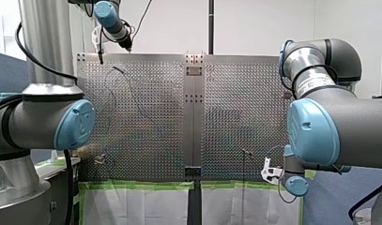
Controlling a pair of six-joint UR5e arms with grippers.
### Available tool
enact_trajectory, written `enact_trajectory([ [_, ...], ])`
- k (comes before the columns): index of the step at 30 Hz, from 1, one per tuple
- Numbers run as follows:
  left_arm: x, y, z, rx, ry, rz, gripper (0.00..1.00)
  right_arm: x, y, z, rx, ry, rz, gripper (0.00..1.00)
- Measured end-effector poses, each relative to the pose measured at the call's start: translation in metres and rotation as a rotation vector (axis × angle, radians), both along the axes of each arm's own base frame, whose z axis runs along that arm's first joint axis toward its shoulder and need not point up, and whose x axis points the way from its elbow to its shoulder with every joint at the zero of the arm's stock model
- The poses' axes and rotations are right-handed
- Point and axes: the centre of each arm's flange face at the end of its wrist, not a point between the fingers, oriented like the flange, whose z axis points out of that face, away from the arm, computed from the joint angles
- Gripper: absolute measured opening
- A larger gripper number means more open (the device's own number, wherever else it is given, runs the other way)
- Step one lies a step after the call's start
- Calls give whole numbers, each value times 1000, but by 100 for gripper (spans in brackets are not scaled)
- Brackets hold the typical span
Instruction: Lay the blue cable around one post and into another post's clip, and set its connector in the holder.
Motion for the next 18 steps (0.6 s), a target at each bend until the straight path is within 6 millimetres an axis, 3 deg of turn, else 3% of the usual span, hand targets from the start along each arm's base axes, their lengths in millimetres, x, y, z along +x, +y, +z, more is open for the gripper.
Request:
enact_trajectory([
  [4, -5, -6, -2, 10, 33, 10, 100, 1, 0, 0, 1, 0, 1, 17],
  [8, -5, -5, -18, 26, 97, 37, 100, 1, 0, 0, 1, 0, 2, 17],
  [18, -2, 13, -44, 84, 243, 145, 100, 1, 0, 0, 1, 0, 2, 17],
])
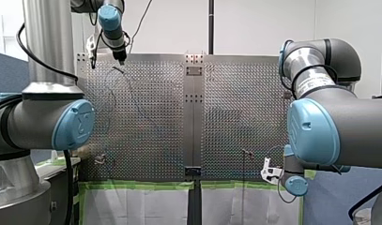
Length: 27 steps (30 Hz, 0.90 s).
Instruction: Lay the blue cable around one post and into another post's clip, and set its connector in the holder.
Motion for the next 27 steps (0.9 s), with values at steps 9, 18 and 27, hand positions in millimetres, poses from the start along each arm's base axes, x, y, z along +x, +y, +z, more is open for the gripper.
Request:
enact_trajectory([
  [9, -3, 11, 10, 30, 42, 76, 100, 1, 0, 0, 0, 0, 3, 17],
  [18, -14, 22, 8, 69, 120, 153, 100, 3, -1, 1, -3, 0, 7, 17],
  [27, -16, 30, 9, 87, 122, 212, 100, 4, -1, 1, -3, 0, 8, 17],
])
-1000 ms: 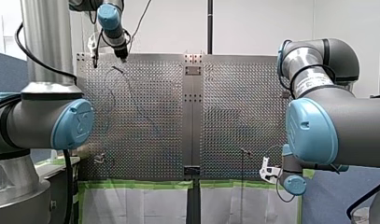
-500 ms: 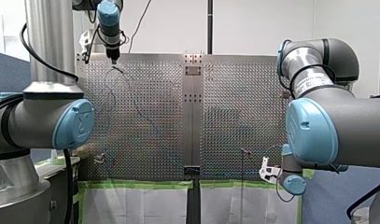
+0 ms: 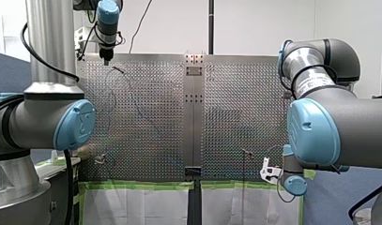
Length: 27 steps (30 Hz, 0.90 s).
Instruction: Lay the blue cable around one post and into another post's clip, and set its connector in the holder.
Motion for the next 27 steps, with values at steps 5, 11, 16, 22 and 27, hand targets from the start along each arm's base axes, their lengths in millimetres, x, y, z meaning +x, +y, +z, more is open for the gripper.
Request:
enact_trajectory([
  [5, 2, 1, 5, -8, -50, 9, 100, 1, 0, 0, 0, 0, 1, 17],
  [11, 3, 3, 11, -20, -98, 12, 100, 2, 1, 0, 0, 0, 4, 17],
  [16, 3, 3, 11, -20, -101, 13, 100, 4, 1, 0, 0, 0, 7, 17],
  [22, 3, 3, 11, -19, -100, 11, 100, 4, 2, 0, 1, 0, 7, 17],
  [27, 3, 3, 11, -20, -100, 10, 100, 4, 2, 0, 2, 0, 8, 17],
])
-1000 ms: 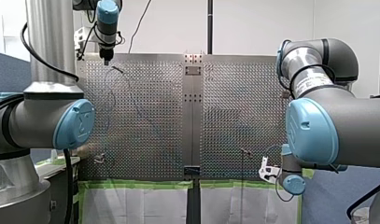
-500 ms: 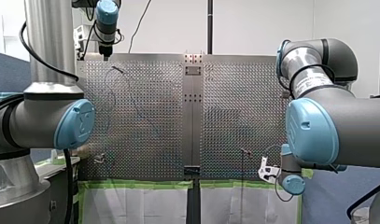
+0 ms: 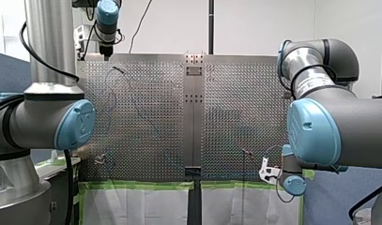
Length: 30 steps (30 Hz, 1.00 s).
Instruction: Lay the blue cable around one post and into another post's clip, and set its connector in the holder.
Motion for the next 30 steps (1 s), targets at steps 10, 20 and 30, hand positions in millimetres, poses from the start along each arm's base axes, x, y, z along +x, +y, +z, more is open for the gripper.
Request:
enact_trajectory([
  [10, 0, -1, 0, -1, 0, -1, 100, 0, 0, 0, 0, 0, -1, 17],
  [20, -10, -14, -2, -12, -29, -71, 100, 0, 0, 0, 1, 0, 1, 17],
  [30, -11, -44, -38, -44, -30, -210, 100, 3, 1, 0, 1, 2, 6, 17],
])
